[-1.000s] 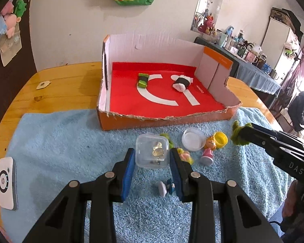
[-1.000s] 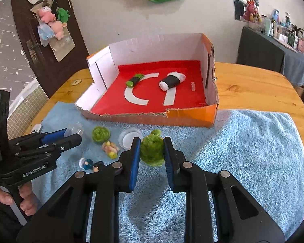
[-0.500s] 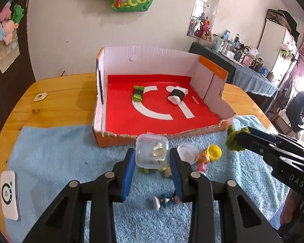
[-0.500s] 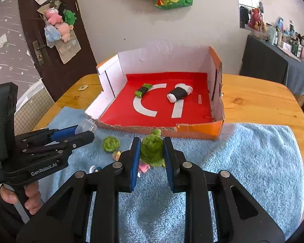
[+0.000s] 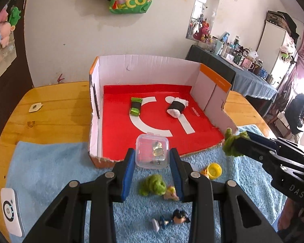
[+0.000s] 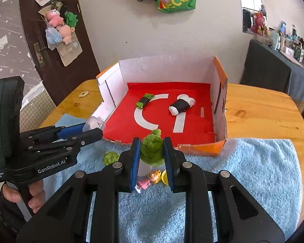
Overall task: Organize objects
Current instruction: 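Lift the cabbage toy and clear container and carry both into the box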
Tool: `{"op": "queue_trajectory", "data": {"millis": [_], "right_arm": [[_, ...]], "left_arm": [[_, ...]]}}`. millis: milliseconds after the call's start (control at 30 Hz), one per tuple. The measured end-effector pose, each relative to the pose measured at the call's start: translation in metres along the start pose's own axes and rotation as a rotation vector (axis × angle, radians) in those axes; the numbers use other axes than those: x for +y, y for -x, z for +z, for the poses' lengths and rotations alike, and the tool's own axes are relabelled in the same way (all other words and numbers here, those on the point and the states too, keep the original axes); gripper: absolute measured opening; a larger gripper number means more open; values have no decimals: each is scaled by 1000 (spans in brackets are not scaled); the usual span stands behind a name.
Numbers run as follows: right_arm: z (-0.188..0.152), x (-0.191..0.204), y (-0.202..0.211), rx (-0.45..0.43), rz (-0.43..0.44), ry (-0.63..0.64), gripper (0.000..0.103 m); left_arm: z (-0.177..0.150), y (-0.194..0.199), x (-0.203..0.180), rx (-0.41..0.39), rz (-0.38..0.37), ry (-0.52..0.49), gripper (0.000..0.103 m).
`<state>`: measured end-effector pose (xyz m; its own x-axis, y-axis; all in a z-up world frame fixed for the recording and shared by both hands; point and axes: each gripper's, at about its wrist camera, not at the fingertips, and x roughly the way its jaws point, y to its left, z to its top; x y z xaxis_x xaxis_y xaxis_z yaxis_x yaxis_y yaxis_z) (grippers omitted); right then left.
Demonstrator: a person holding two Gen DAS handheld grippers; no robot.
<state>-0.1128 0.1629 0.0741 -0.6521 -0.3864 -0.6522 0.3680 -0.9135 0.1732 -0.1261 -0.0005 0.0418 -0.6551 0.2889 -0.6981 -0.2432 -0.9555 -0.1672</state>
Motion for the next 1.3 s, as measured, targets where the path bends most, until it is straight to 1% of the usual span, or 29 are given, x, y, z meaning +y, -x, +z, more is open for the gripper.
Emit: {"op": "queue_trajectory", "data": {"millis": [333,567,700,867,1300], "right_arm": [[20,-11,-18,11,4,-5,21],[28,-22,-47,65,-10,-4,21],[30,-27,-66,109,-19,-1,21],[34,-32,-83,143,-25,0,21],[45,-41,-111,170,-43,11,21]], "left_arm": [[22,-25,3,30,-4,0,36],[32,-48,5,63,-9,3,36],[35,-63,7,96,-6,4,36],[35,-80,8,134,-9,6,36],[47,-108,13,176,-15,24,36]]}}
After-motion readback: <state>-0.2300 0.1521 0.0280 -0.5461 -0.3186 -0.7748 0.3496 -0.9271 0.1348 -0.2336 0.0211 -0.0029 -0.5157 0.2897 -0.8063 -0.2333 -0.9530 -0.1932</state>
